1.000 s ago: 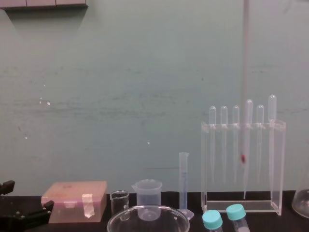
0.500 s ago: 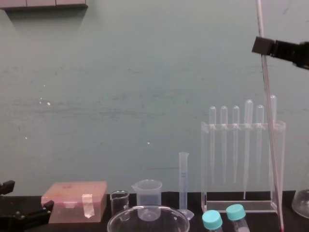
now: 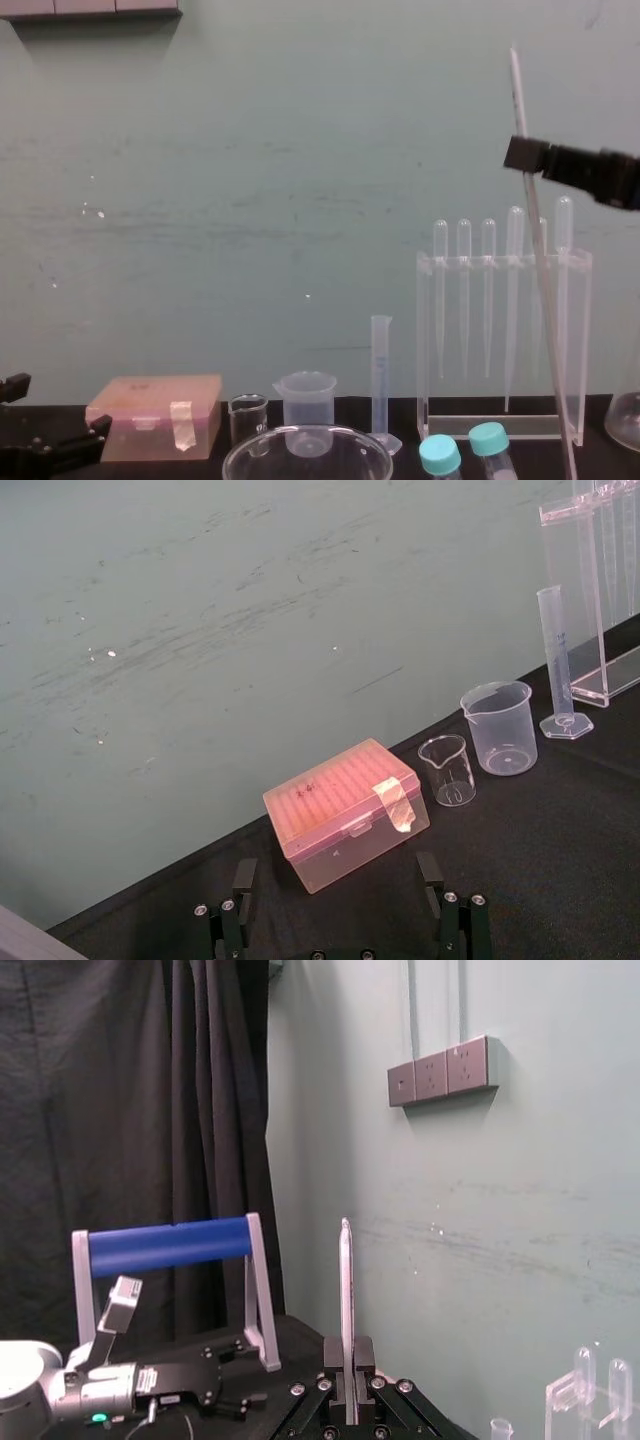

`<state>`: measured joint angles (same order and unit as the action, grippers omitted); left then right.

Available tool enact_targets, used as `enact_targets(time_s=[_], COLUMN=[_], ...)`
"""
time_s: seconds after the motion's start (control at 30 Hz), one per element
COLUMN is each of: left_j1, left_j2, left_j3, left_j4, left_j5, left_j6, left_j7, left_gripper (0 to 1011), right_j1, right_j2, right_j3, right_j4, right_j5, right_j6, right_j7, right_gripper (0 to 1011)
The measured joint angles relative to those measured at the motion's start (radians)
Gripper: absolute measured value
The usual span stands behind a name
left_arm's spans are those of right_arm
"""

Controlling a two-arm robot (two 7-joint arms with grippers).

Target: Hold the thermometer with one hand and immerse one end into the beaker, then reinsert it into the test tube rack.

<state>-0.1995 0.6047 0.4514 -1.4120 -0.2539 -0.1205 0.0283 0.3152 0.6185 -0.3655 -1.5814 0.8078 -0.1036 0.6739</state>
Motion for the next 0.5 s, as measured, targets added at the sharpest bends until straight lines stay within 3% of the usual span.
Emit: enact_targets(time_s=[0.5], left_j1=[0.000], left_j2=[0.000], left_j3=[0.000], left_j4=[0.000], left_j5=[0.000], left_j6=[0.000], left_j7=[0.000], left_gripper=[1008], right_j1=[-0.016], right_j2=[-0.049], right_j3=[-0.003], right_j4=[0.089], right_j5=[-0.039], right_j6=[-0.058], right_j7=[0.024], right_gripper=[55])
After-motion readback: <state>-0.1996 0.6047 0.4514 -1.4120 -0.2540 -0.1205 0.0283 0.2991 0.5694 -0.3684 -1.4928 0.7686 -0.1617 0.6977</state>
